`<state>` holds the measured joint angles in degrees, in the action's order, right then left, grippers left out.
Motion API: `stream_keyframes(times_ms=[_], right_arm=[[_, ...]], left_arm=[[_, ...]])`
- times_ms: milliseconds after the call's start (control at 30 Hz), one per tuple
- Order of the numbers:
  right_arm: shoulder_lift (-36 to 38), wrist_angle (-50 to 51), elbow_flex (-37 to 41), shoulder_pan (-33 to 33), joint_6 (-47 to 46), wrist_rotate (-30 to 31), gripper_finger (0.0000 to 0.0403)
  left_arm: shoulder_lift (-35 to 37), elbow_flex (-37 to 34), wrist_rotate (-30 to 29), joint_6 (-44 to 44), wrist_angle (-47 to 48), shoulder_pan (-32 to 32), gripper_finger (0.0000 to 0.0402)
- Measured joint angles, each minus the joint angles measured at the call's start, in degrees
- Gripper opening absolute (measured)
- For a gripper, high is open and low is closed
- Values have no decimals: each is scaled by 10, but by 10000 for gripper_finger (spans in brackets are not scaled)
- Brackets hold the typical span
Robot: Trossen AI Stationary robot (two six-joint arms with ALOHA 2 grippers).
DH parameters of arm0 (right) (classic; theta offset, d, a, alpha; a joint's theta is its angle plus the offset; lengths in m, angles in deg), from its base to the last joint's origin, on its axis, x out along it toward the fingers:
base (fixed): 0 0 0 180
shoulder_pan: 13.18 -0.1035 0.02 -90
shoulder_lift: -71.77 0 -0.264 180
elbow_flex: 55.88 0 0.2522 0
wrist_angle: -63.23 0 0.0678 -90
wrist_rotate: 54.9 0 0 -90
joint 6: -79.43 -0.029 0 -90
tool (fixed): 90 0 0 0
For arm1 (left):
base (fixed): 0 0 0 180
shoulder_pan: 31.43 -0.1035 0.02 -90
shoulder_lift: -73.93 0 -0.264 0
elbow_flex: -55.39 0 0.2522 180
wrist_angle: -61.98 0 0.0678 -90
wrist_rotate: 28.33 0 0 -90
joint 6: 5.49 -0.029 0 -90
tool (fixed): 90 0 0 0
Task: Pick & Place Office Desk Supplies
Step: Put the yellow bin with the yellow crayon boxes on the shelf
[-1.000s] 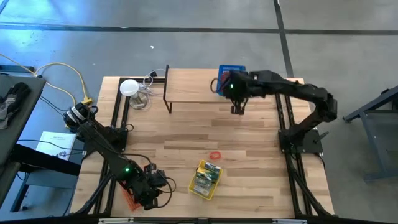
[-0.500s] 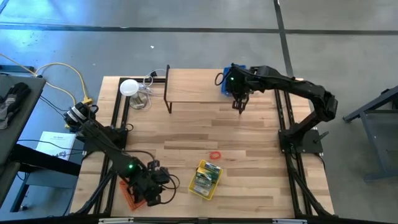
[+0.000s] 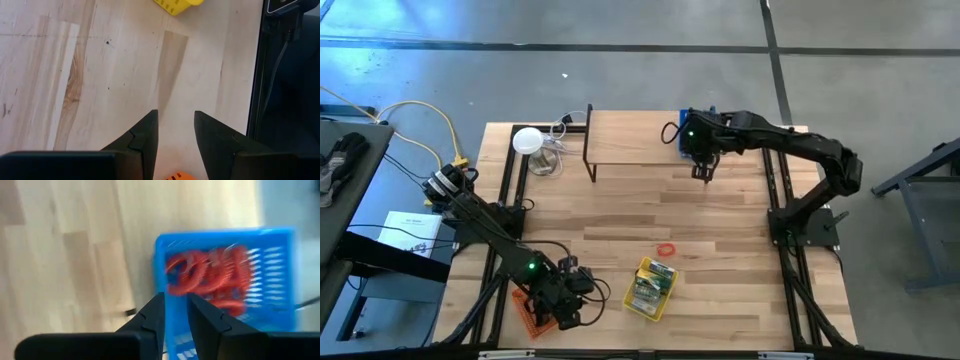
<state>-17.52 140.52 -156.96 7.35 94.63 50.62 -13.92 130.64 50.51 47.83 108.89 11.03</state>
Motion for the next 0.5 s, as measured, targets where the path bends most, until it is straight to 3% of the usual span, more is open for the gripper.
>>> stream_keyframes(times_ms=[100,233,400,500], right_arm=[[3,-7,-30,-35,0,38,68],[11,1,-79,-103,-36,32,67],[30,5,-97,-227,-104,-58,66],[29,-9,-96,-311,-197,-135,66]], left_arm=[[0,0,0,0,0,0,122],[0,0,0,0,0,-2,122],[0,0,-12,0,-15,-2,122],[0,0,-14,0,-34,-2,122]])
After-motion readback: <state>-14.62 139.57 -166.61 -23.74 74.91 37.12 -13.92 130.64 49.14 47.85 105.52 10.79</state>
